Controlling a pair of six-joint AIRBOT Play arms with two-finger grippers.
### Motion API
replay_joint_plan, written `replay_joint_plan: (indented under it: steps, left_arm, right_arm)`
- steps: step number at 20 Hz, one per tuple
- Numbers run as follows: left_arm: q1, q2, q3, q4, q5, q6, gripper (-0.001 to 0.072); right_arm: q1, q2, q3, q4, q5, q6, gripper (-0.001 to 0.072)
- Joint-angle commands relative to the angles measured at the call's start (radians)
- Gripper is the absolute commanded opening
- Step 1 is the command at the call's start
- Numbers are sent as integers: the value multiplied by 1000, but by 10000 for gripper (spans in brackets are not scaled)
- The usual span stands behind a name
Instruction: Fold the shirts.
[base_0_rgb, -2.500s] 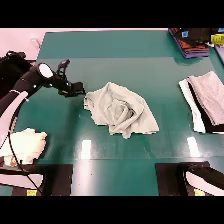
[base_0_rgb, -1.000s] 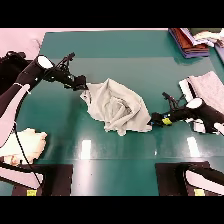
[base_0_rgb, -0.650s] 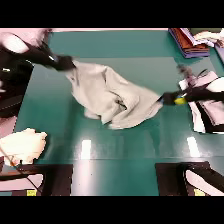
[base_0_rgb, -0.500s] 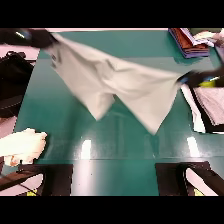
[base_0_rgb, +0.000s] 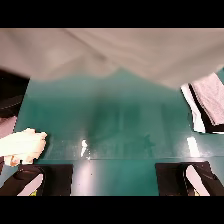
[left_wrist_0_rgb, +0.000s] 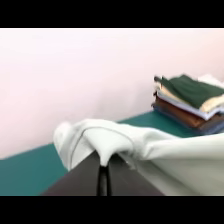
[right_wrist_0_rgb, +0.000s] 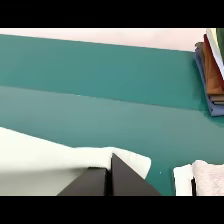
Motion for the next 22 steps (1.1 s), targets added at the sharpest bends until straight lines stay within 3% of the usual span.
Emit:
replay_joint_plan:
  steps: [1, 4, 7, 9, 13, 17, 18, 19, 20, 21, 22]
  left_arm:
    - [1, 0, -24, 0, -23, -2, 26]
    - [0, -106, -127, -8, -138, -2, 27]
    - [-3, -259, -287, -30, -301, -1, 28]
    - [-3, -361, -426, -34, -323, 0, 28]
    - [-3, -557, -608, -30, -147, 69, 29]
    - [0, -658, -568, -28, 69, 60, 29]
    - [7, -661, -551, -23, 101, 25, 30]
    - [22, -661, -523, -19, 108, -2, 31]
    - [45, -660, -489, -20, 92, -12, 125]
    - [72, -654, -457, -20, 53, -14, 388]
    - [108, -653, -423, -21, -14, -41, 493]
  right_arm:
    - [-23, -92, 100, 3, 85, 49, 14]
    - [76, -242, 99, -55, 158, 97, 14]
    - [266, -434, 84, -254, 279, 134, 14]
    - [365, -544, 5, -312, 272, 136, 14]
    - [433, -765, -129, -320, 106, 137, 14]
    - [430, -911, -10, -320, -8, 145, 17]
    - [428, -933, 43, -319, -12, 145, 87]
    - [419, -947, 95, -318, -11, 145, 327]
    - [410, -949, 135, -308, 2, 145, 371]
    - [396, -945, 171, -293, 26, 143, 370]
    - [376, -933, 187, -266, 50, 138, 367]
